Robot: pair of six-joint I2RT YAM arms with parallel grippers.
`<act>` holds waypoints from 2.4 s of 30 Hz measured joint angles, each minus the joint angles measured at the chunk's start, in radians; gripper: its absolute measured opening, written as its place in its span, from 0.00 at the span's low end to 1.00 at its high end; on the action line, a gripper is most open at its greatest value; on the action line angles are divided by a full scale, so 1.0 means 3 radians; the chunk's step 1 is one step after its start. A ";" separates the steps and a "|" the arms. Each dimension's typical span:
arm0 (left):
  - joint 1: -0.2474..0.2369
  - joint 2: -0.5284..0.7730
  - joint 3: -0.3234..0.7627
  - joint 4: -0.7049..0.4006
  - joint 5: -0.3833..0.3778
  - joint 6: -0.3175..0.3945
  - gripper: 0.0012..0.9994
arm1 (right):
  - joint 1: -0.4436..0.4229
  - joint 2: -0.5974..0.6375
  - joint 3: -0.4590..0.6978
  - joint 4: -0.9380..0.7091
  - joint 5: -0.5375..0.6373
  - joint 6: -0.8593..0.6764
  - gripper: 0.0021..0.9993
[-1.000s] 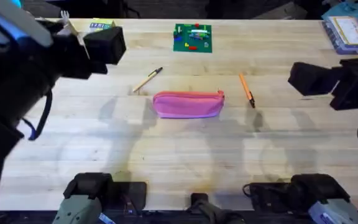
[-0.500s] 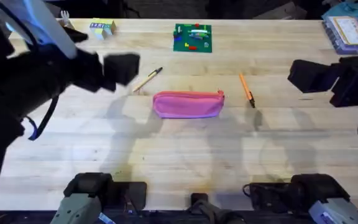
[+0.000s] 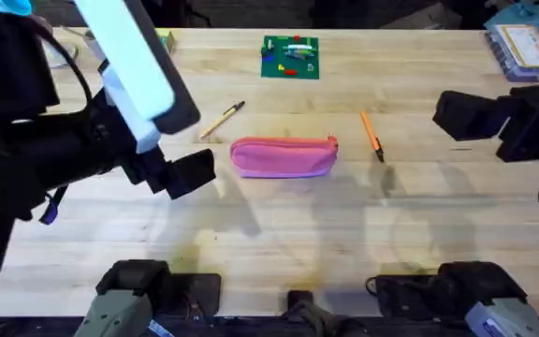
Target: Unzip the bag, pick up the pens from the table one at a time and place them inside, then zip the bag closed.
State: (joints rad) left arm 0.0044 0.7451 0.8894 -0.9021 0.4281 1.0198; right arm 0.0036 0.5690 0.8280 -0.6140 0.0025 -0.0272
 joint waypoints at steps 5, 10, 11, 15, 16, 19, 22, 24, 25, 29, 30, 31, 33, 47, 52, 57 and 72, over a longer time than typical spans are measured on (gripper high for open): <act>0.0000 0.0003 0.0000 0.0000 0.0010 0.0156 0.99 | 0.0000 0.0000 0.0000 0.0000 0.0000 0.0000 1.00; 0.0000 0.0004 0.0000 0.0000 0.0012 0.0205 0.99 | 0.0000 0.0000 0.0000 0.0001 0.0000 0.0000 1.00; 0.0000 0.0003 0.0000 0.0001 0.0013 0.0244 0.99 | 0.0000 0.0000 0.0000 0.0000 0.0000 0.0000 1.00; 0.0000 0.0004 0.0000 -0.0063 0.0020 0.0257 0.99 | 0.0000 0.0000 0.0000 0.0000 0.0000 0.0000 1.00; 0.0000 0.0004 0.0000 -0.0080 0.0027 0.0257 0.99 | 0.0000 0.0000 0.0000 0.0001 0.0000 0.0000 1.00; 0.0000 0.0036 0.0000 -0.0100 0.0086 0.0263 0.99 | 0.0000 0.0000 0.0000 0.0001 0.0000 0.0000 1.00; 0.0000 0.0135 0.0000 -0.0098 0.0141 0.0269 0.99 | 0.0000 0.0000 0.0000 0.0000 0.0000 -0.0001 1.00; 0.0000 0.0228 0.0000 -0.0098 0.0163 0.0270 0.99 | 0.0000 0.0000 0.0000 0.0001 0.0000 -0.0001 1.00; 0.0000 0.0288 0.0000 -0.0098 0.0169 0.0270 0.99 | 0.0000 0.0000 0.0000 0.0001 0.0000 0.0000 1.00; 0.0000 0.0730 0.0000 0.0102 0.0268 0.0271 0.99 | 0.0000 0.0000 0.0000 0.0001 0.0000 -0.0001 1.00; 0.0000 0.0796 0.0000 0.0146 0.0297 0.0276 0.99 | 0.0000 0.0000 0.0000 0.0001 0.0000 0.0000 1.00; 0.0000 0.0868 0.0000 0.0182 0.0337 0.0293 0.99 | 0.0000 0.0000 0.0000 0.0001 0.0000 0.0000 1.00; 0.0000 0.1006 0.0000 0.0215 0.0416 0.0334 0.99 | 0.0000 0.0000 0.0000 0.0001 0.0000 0.0000 1.00; 0.0000 0.1819 0.0000 0.0267 0.0732 0.0443 0.99 | 0.0000 0.0000 0.0000 0.0001 0.0000 -0.0001 1.00; 0.0000 0.1971 0.0000 0.0280 0.0779 0.0476 0.99 | 0.0000 0.0001 0.0000 0.0001 0.0000 0.0000 1.00; 0.0000 0.2116 0.0000 0.0317 0.0839 0.0507 0.99 | 0.0000 0.0000 0.0000 0.0001 0.0000 -0.0001 1.00; -0.0001 0.2363 0.0004 0.0452 0.1101 0.0518 0.99 | 0.0000 0.0000 0.0000 0.0001 0.0000 0.0000 1.00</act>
State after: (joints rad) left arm 0.0040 1.4540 0.8906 -0.7664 0.7585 1.1751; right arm 0.0036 0.5690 0.8280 -0.6136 0.0025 -0.0273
